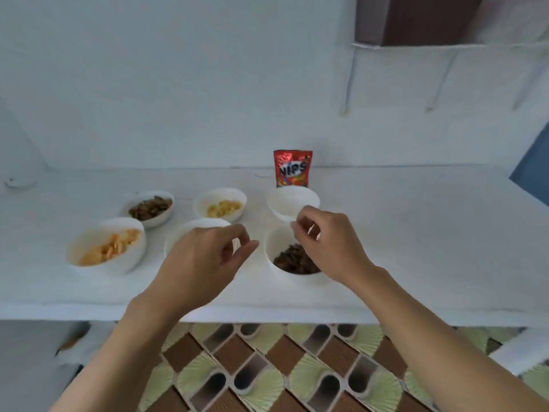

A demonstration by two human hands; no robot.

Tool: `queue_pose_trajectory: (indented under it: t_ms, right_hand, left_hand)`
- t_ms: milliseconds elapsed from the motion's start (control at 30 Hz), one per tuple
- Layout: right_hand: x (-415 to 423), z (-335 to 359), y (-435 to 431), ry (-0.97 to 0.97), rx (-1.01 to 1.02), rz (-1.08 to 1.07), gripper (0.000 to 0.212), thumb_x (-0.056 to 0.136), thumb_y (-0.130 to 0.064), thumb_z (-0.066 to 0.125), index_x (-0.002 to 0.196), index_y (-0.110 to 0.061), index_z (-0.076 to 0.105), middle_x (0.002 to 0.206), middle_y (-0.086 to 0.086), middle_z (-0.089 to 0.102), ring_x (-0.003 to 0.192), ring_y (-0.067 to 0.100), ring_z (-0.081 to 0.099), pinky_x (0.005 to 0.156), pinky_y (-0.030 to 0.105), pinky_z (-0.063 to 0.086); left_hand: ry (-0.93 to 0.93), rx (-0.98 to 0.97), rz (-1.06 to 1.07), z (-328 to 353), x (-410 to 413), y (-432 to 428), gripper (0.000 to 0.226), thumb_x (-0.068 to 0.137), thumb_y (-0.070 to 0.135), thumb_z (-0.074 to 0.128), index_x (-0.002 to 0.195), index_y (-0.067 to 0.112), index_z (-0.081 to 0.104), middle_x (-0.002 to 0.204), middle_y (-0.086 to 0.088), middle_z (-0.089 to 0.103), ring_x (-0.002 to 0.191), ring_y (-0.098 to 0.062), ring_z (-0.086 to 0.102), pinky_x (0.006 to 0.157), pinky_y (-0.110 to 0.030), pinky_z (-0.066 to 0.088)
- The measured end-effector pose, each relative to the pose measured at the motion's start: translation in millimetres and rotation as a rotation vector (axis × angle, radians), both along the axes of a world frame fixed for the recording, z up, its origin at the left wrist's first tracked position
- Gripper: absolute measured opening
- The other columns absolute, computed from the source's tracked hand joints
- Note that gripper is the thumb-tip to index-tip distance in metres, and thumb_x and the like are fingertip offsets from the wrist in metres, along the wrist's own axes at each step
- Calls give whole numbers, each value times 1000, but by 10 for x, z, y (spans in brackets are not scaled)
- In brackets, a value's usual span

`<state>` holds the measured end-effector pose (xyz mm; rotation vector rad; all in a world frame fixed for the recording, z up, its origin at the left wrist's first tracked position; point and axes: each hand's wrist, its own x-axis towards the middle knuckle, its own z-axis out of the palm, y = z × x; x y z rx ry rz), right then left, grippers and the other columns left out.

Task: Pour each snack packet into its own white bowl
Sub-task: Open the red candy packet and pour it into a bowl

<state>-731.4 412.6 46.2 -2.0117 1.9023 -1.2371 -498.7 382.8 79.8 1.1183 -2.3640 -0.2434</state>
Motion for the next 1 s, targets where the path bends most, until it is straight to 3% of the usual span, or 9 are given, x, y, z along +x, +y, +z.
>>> queue_pose_trajectory:
  t_ms: [133,333,400,500,633,867,1000]
  right_hand:
    - [159,108,-576,-38,31,-71,9,95,-28,63,89,-29,56,70,-15,63,63,3,61,60,20,49]
    - [130,175,-1326,-79,-12,-179,6,95,-26,63,90,-27,60,75,-11,65,65,7,61,62,29,55]
    - [25,155,-1546,-57,-29,-210,7,95,-24,63,88,-25,61,76,-12,64,67,8,61,64,30,54]
    - [-207,98,-1908,5,-48,-239,9,94,-21,62,85,-23,60,78,-12,62,75,12,58,71,33,51]
    - [-584,-1,-2396,97,-16,-283,4,92,-21,61,89,-24,61,86,-12,60,90,16,53,81,43,49]
    - [-1073,-199,-3092,209,80,-298,26,94,-25,61,120,-21,65,124,-2,56,126,18,41,97,42,40]
    - [-1210,-310,-3360,262,146,-299,34,96,-27,58,130,-23,61,134,-1,54,135,19,36,102,43,38]
  left_hand:
    - [31,-9,-39,77,169,-698,39,91,63,42,82,31,63,54,7,59,51,-9,57,56,-37,51]
    - [77,-2,-74,55,41,-1600,22,96,50,54,86,31,57,52,7,51,53,-9,52,51,-27,38]
    - [55,23,-104,30,-82,-1871,19,96,49,53,90,31,57,55,5,55,53,-12,54,54,-28,42]
    - [39,-6,-135,-39,-349,-2295,19,97,47,54,96,30,60,66,8,56,62,-8,56,60,-27,47]
    - [55,14,-148,-142,-785,-2829,20,98,45,57,109,30,64,95,10,59,89,-9,57,75,-30,53]
    - [-5,41,-135,-369,-1530,-3597,25,98,39,61,120,27,64,119,-1,57,112,-21,53,89,-37,53]
    - [-29,70,-123,-540,-1816,-3856,36,99,39,58,134,29,59,138,-6,53,127,-27,50,99,-45,50]
